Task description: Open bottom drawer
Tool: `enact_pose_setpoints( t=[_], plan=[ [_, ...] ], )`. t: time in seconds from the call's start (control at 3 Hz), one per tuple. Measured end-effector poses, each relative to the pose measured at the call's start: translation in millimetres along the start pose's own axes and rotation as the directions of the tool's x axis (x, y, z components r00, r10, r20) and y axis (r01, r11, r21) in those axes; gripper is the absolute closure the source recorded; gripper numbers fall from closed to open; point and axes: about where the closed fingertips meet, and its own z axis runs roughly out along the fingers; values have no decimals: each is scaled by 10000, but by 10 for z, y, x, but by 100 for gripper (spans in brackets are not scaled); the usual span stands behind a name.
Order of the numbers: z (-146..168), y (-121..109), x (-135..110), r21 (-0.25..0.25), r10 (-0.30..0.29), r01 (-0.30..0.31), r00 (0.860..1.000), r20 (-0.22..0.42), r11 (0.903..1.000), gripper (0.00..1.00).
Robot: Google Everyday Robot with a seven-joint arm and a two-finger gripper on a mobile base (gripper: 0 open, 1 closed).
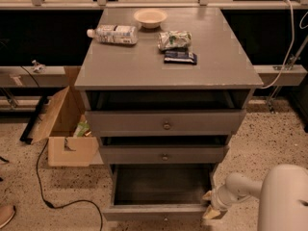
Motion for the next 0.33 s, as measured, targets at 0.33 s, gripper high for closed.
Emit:
enact_pose_setpoints(
  t=[0.33],
  plan=[
    [-389,14,63,658,150,-147,9999,-39,9977,0]
  ],
)
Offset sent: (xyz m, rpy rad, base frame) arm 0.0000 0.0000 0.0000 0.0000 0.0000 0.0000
